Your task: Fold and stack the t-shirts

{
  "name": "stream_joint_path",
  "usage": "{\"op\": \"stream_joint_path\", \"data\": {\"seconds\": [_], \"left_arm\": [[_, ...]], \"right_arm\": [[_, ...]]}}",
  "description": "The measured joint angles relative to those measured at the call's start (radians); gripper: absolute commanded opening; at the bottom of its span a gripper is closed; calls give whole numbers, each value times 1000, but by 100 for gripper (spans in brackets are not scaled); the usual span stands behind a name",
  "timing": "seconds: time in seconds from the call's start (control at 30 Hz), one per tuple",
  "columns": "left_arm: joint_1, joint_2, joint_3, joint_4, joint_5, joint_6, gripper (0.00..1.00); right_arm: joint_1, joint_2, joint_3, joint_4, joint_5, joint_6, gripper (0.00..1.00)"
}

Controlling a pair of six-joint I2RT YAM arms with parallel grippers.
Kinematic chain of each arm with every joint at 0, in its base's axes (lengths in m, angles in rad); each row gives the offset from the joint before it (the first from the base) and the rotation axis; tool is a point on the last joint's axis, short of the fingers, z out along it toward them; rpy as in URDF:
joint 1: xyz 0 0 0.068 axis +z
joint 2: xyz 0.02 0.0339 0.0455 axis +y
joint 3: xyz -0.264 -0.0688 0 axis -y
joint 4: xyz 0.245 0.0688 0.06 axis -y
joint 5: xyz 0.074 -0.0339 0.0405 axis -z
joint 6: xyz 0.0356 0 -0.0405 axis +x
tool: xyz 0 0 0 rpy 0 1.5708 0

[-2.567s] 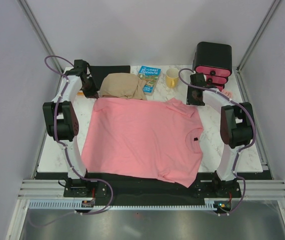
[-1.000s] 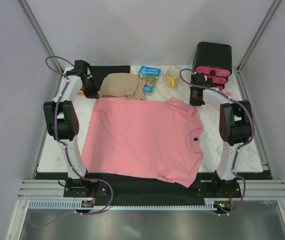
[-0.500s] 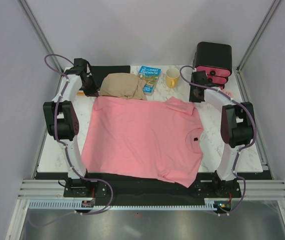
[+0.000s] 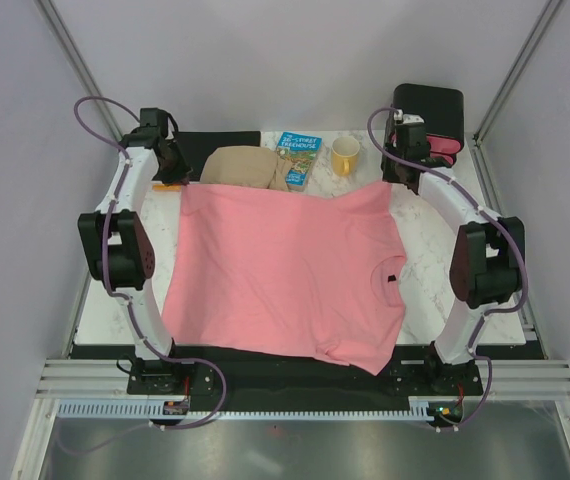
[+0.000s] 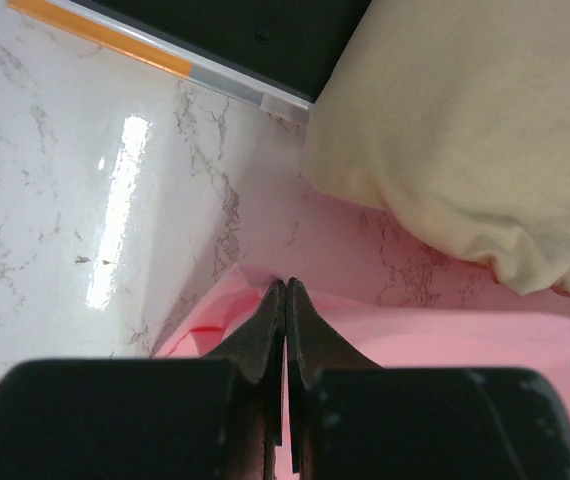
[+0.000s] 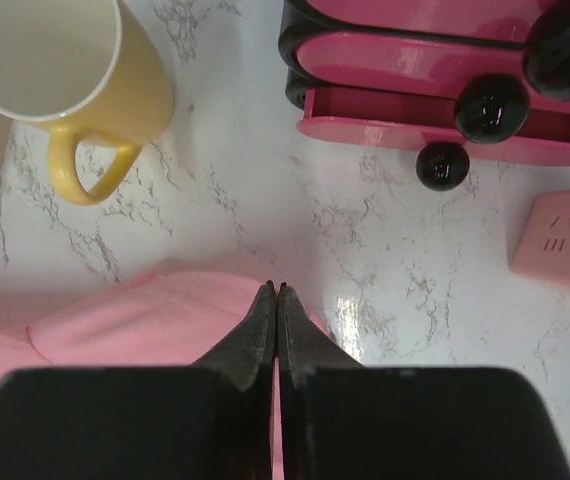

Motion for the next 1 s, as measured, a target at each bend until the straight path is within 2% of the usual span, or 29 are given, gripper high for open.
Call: {"op": "stream_joint_path", "data": {"seconds": [0.5,0.73,1.0], "left_arm": [[-1,-47,0,-4,-43,0,2],[-1,-47,0,-4,-57,23,2],[-13,-47,4,-6,-98,53,2]], "right_arm": [[-12,-5,113,17,-33,-27,0],[-19,6,195,17,-92,-35,0],[-19,24,215,-7,-151,-47,0]]}}
